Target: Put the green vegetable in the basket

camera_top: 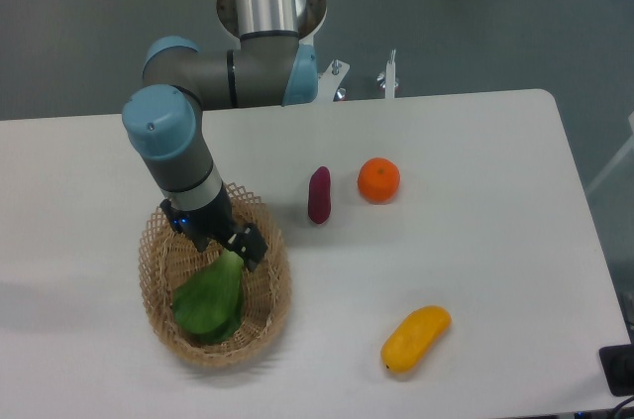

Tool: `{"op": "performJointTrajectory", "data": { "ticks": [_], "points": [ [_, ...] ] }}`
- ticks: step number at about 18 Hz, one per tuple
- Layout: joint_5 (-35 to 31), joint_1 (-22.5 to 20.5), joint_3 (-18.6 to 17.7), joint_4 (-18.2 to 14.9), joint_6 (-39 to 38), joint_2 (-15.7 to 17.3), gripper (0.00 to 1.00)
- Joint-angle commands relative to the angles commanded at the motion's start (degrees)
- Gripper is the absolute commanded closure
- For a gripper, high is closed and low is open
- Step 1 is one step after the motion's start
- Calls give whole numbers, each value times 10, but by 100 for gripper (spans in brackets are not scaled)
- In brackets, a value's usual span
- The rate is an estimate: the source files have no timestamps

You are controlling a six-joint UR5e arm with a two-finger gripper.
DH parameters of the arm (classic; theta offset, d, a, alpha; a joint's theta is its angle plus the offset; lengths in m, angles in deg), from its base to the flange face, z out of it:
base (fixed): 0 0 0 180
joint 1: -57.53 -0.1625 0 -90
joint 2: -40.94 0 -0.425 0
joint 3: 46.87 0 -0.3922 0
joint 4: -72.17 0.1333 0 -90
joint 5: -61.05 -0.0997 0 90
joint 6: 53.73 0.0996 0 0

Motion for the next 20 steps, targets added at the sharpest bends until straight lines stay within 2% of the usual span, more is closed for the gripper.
{"op": "performJointTrajectory", "data": {
  "ticks": [3, 7, 10, 14, 17, 20],
  "points": [
    [0, -36, 43, -1, 4, 0, 0],
    [5, -90, 70, -9, 77, 13, 0],
    [8, -132, 71, -30, 154, 18, 0],
    [40, -197, 69, -70, 289, 53, 0],
    [67, -239, 65, -87, 351, 78, 0],
    [83, -294, 48, -143, 443, 117, 0]
  ]
}}
